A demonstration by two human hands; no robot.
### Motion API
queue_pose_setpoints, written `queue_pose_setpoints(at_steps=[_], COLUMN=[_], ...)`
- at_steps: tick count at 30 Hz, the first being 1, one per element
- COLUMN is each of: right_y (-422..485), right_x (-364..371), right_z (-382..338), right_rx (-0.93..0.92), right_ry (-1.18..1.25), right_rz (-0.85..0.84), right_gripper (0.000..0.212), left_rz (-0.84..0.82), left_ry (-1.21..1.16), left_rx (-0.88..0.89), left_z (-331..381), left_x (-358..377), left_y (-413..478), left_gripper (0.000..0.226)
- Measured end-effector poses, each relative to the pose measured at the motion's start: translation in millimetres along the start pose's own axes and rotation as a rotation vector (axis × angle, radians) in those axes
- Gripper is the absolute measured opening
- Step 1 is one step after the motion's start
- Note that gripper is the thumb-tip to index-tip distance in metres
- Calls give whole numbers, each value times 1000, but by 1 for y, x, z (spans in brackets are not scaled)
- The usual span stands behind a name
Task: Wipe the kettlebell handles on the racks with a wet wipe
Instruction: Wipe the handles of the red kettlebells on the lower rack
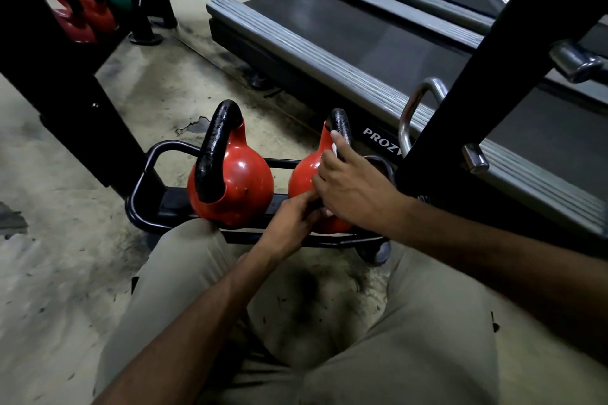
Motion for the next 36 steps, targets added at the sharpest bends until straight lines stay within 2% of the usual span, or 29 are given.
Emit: queue_pose_setpoints(at_steps=[2, 5, 9, 12, 16, 19, 20, 23, 28, 30, 32, 35, 36], right_y=[-12, -43, -61, -71, -87, -84, -79, -57, -21, -28, -48, -72, -73], right_x=[-5, -13, -11, -5, 5, 17, 25, 46, 64, 60, 46, 21, 14], right_z=[-2, -6, -13, -19, -26, -22, -20, -12, 6, 1, -11, -24, -24], right_rx=[-76, -79, 138, 351, 839, 1127, 1190, 1338, 1416, 1429, 1391, 1124, 998], right_ry=[-55, 49, 188, 387, 936, 1358, 1474, 1711, 2268, 2197, 1886, 1408, 1233], right_rz=[122, 376, 569, 676, 637, 664, 672, 656, 535, 587, 691, 766, 746], right_gripper=[30, 27, 21, 16, 5, 19, 23, 10, 12, 14, 16, 2, 6], left_rz=[6, 20, 38, 26, 5, -7, -9, -1, 17, 6, 8, 10, -1], left_ry=[-2, 20, 93, 75, 27, 22, 23, 22, 67, 74, 69, 52, 51], left_rx=[13, 61, 84, 74, 36, 28, 19, -10, 25, 26, 12, -32, -42], left_z=[-1, -1, -7, -7, -3, -3, -4, -5, 1, 3, 2, -3, -3], left_x=[0, -1, -4, -3, -3, -2, -3, -4, -5, -5, -5, -7, -8], left_y=[-1, -2, 2, 3, 2, 3, 3, 3, 3, 3, 4, 5, 5], left_gripper=[29, 19, 26, 35, 47, 49, 50, 51, 42, 42, 47, 50, 46])
Point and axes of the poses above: each hand's wrist, its own y-axis towards the middle knuckle, its own x-axis out of the palm, z = x × y, the point moved 4 cm from there along y, towards the middle knuckle, and after that the axes turned 2 degrees about z, right-handed, at the moved point
